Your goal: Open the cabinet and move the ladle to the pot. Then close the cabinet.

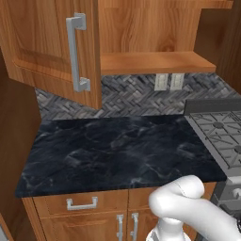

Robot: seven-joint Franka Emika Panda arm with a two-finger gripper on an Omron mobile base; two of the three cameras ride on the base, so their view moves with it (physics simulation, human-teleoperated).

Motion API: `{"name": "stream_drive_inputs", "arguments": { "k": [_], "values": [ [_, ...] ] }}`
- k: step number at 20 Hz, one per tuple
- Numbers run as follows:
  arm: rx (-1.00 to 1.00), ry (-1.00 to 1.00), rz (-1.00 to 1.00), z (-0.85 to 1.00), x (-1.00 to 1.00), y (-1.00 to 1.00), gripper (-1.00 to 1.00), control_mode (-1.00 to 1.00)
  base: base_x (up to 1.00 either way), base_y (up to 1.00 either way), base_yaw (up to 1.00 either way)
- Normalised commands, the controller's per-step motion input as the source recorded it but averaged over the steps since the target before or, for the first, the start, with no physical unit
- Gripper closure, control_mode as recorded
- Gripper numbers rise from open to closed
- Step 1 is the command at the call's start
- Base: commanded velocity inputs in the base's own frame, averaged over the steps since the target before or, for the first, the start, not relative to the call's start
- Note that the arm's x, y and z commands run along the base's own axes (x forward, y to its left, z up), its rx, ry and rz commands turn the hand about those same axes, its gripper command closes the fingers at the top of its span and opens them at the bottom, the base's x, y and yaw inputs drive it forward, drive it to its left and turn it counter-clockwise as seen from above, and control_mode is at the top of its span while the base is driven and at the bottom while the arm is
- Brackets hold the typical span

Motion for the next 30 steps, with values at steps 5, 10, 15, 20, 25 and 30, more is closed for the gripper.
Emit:
{"name": "stream_drive_inputs", "arguments": {
  "k": [5, 10, 15, 20, 25, 30],
  "values": [
    [0.0, -0.04, 0.03, -0.23, 0.24, 0.14, -1.0, -1.0, 0.0, 0.0, 0.0],
    [0.0, -0.19, 0.0, -0.27, 0.0, 0.42, -1.0, -1.0, 0.0, 0.0, 0.0],
    [0.0, -0.17, 0.0, -0.12, 0.0, 0.53, -1.0, -1.0, 0.0, 0.0, 0.0],
    [0.0, -0.11, -0.01, 0.0, 0.02, 0.46, -1.0, -1.0, 0.0, 0.0, 0.0],
    [0.0, -0.06, 0.0, 0.05, 0.19, 0.42, -1.0, -1.0, 0.0, 0.0, 0.0],
    [0.0, -0.03, 0.0, 0.17, 0.27, 0.37, -1.0, -1.0, 0.0, 0.0, 0.0]
  ]
}}
